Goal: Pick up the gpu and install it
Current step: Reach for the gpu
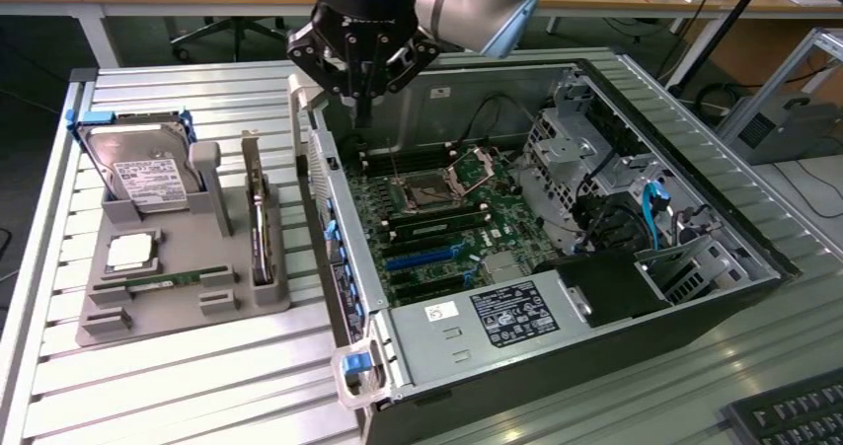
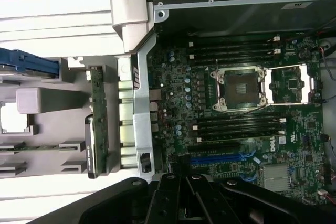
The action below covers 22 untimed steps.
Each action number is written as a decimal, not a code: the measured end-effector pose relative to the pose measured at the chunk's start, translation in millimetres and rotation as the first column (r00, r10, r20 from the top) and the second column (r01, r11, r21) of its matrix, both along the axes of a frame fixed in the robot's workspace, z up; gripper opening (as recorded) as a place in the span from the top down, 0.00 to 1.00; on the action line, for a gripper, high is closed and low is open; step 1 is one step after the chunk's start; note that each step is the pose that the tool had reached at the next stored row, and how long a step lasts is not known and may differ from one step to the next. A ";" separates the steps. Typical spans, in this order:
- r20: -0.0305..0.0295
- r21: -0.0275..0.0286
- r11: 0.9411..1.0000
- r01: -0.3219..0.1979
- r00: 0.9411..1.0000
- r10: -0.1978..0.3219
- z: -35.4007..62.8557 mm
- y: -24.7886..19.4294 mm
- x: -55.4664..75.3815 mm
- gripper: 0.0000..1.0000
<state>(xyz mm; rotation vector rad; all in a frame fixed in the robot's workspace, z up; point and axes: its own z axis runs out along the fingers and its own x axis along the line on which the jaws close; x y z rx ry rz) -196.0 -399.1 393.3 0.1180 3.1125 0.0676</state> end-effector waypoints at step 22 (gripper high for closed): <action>0.000 0.000 1.000 0.000 1.000 0.000 0.0 0.0 -9.4 0.89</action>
